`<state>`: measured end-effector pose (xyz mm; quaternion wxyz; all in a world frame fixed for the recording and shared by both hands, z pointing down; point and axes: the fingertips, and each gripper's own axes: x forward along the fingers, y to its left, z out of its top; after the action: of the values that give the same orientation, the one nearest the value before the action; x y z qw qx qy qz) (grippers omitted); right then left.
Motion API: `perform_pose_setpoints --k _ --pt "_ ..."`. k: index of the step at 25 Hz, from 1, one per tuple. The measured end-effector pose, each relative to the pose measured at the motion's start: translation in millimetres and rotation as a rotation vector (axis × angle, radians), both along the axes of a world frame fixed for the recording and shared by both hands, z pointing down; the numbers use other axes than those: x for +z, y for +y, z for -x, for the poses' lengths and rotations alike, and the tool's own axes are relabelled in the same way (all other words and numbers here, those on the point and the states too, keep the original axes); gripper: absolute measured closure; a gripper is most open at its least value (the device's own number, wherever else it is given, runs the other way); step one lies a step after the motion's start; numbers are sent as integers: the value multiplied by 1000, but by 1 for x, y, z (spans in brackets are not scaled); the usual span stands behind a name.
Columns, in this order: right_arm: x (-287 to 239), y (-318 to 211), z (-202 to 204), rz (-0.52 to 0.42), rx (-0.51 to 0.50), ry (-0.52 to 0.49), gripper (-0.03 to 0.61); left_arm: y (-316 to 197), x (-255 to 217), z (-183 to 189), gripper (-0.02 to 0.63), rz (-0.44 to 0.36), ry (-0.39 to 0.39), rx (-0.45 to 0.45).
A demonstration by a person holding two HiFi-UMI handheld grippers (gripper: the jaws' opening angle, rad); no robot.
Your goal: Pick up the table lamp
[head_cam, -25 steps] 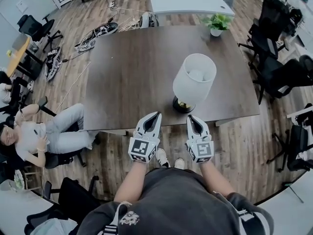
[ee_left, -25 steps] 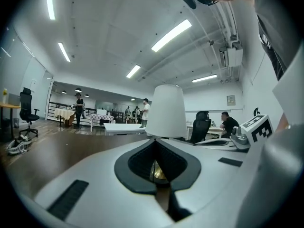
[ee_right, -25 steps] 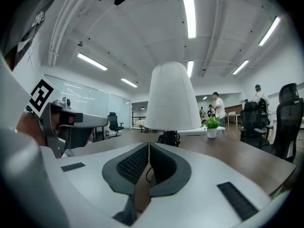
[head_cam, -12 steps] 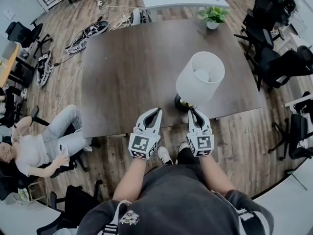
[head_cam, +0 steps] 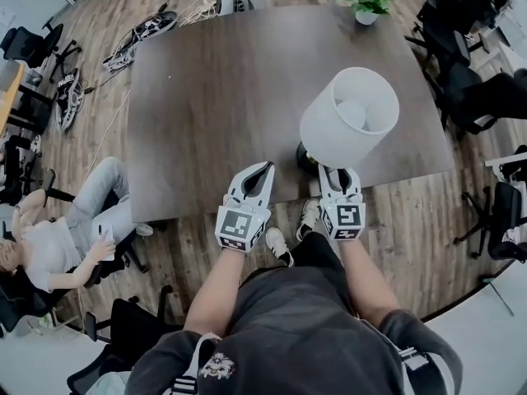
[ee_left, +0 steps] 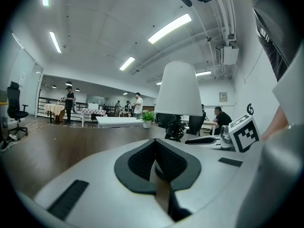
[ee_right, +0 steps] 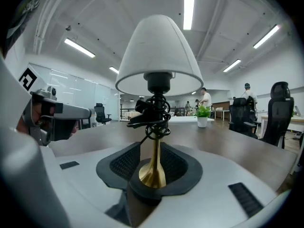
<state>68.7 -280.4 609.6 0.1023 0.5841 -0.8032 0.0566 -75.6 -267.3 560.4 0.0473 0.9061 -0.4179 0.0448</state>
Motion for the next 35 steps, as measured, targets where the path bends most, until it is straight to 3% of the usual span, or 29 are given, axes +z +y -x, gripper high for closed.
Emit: perform_pose_setpoints --k 13,19,24,35 --pt "28 -45 -6 -8 -40 29 413 -22 43 -13 606 67 -6 -16" --pt "26 -49 -1 -38 -75 39 469 -31 52 -18 606 84 -10 -24" --pt "25 -49 -3 -27 -64 -7 477 -29 62 -19 606 101 -8 -28" --pt "25 -50 -3 -16 -91 0 480 -31 71 -21 606 121 -6 -39"
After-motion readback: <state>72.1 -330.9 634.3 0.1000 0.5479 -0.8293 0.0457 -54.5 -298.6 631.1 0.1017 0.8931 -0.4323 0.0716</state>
